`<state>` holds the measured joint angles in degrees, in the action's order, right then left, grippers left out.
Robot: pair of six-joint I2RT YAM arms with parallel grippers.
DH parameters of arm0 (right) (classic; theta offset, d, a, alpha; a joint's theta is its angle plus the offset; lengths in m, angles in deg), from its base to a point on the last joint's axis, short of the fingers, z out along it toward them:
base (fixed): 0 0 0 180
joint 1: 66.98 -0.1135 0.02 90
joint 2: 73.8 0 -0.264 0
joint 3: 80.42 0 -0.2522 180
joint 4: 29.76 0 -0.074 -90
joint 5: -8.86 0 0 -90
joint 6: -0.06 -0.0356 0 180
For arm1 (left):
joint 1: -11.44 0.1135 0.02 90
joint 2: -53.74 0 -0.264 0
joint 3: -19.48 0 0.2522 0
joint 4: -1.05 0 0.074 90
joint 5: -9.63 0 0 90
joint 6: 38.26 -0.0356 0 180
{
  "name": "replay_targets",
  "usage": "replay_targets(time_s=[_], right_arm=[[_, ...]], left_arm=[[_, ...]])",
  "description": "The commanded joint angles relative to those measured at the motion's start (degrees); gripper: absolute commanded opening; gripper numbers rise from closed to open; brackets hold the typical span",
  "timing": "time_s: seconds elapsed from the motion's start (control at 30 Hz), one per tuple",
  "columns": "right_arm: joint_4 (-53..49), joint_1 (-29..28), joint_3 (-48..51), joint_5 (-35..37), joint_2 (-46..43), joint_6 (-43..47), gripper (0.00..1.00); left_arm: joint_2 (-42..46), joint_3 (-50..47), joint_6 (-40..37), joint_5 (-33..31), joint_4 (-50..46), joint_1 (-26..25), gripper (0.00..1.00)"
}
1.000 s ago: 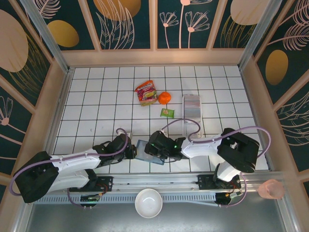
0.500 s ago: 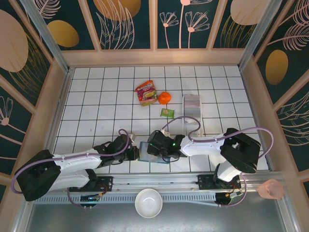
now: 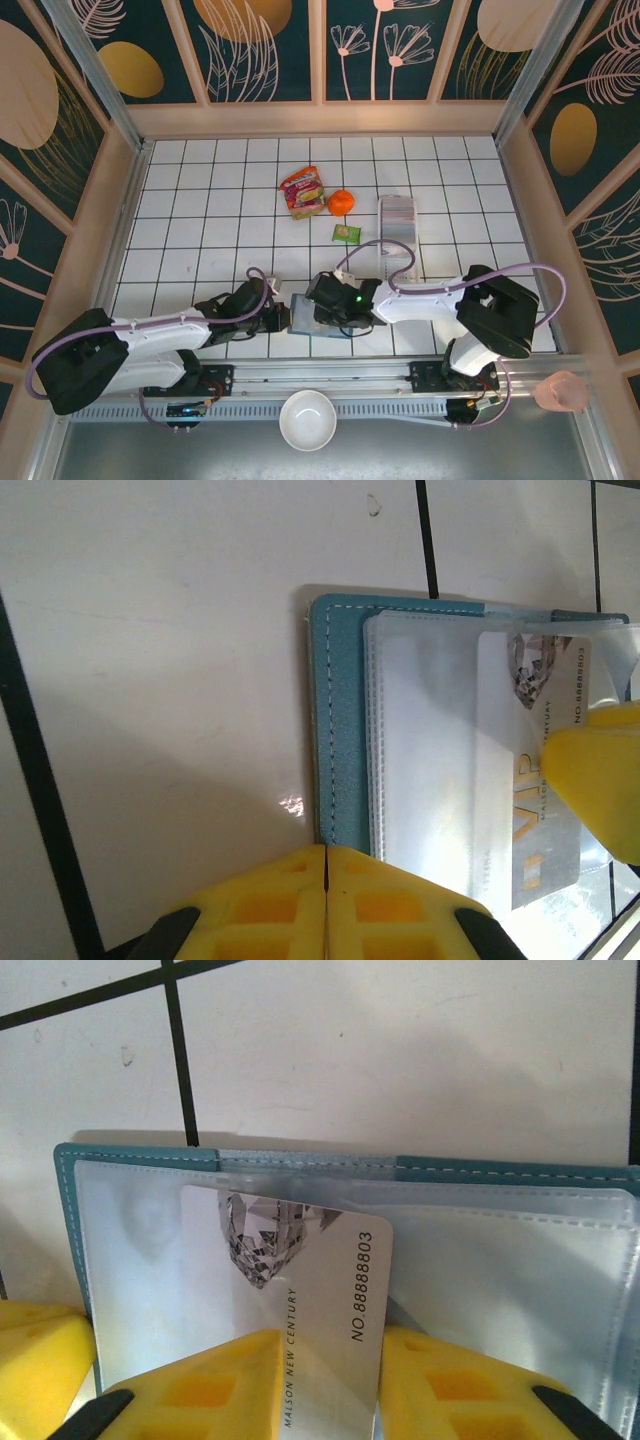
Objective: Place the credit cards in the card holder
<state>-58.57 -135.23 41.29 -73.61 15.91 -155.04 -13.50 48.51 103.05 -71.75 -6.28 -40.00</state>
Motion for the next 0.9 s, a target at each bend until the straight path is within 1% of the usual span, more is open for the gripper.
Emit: replay_targets(time_s=[0.0,0.23,0.47,0.73,0.87], right_arm=[[-2.9,-0.8,-2.6,2.0,1.8,1.5,0.29],[-4.6,-1.4,-6.0,2.5,3.8,3.1,0.3],[-4.0,-1.8,-7.8,1.7,5.3,3.4,0.31],[0.3,-0.8,-7.4,1.4,5.7,2.6,0.34],[8.4,0.8,-4.0,-1.7,3.8,0.6,0.33]], left_arm=[[-1.2,-1.4,0.8,2.1,-0.9,-0.5,0.07],[-2.5,-1.1,1.0,2.6,0.2,-1.0,0.07],[-2.9,-0.8,1.2,2.9,0.8,-1.3,0.07],[-3.1,-0.8,2.2,3.3,2.8,-1.3,0.07],[-3.5,-0.6,2.6,3.5,3.2,-1.4,0.07]])
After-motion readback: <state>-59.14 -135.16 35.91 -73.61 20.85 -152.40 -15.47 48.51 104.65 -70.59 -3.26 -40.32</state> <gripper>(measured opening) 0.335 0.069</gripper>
